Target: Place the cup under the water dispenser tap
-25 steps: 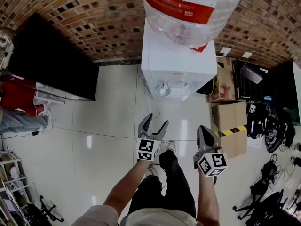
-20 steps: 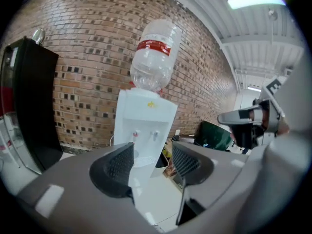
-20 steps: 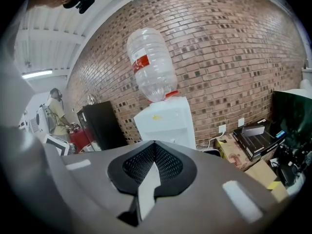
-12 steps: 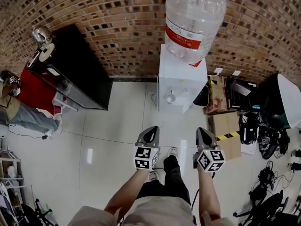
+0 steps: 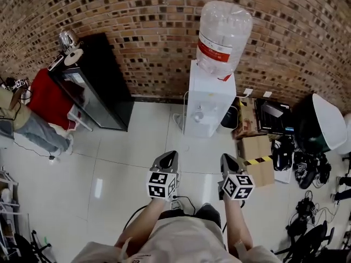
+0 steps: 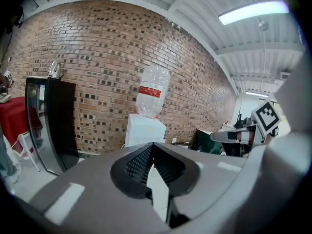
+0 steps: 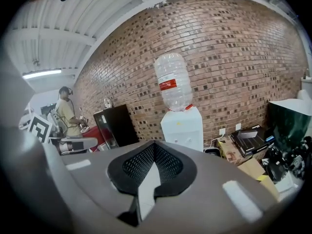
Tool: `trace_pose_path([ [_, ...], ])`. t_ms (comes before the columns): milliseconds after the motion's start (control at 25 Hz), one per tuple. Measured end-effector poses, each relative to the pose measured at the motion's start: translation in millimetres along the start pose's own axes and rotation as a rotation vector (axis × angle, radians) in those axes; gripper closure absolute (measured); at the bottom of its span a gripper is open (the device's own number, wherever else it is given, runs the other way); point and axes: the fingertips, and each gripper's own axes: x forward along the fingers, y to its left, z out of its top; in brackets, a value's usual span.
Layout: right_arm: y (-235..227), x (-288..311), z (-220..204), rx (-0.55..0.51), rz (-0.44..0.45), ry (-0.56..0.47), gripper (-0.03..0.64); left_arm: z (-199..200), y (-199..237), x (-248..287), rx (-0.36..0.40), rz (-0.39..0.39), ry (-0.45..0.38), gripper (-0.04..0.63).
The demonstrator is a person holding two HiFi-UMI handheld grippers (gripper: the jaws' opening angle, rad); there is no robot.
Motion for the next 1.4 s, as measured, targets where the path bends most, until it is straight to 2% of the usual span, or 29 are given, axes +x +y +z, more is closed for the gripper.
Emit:
trace_pose_path([
  [160,6.7,-28.2,-7.9,0.012,0.007,-0.005,0.617,4.3,-24.4,-17.8,0.026,-0.023,-0.002,0.583],
  [360,-1.3,-70.8,-11.6,-0.006,0.019,-0.017,0.617,1.9,-69.1,-33.9,0.006,-0.021,-0.016,0.583],
  [520,-18.9,-107.0,-16.8,-0.016,0.033,-0.010,0.617,-12.3,-113.2,-42.6,-0.018,-0.018,-0.007,0.583],
  [760,-39.3,-148.8,-43.4,0.028,0.048,0.004,0.617,-42.2,-160.5,-64.2,-0.006,-0.011,0.030,0.583],
  [1080,-45.5,-171.3,-42.0,-0.011,0.070,-0.007,0.617,-41.7,-187.7,-76.3,0.004,0.003,0.005,0.583],
  [1400,-36.8,-173.6,-31.7,-0.048,0.082,-0.025,0.617,-27.9,-183.0,-80.0,0.013,0.018,-0.029,0.583],
])
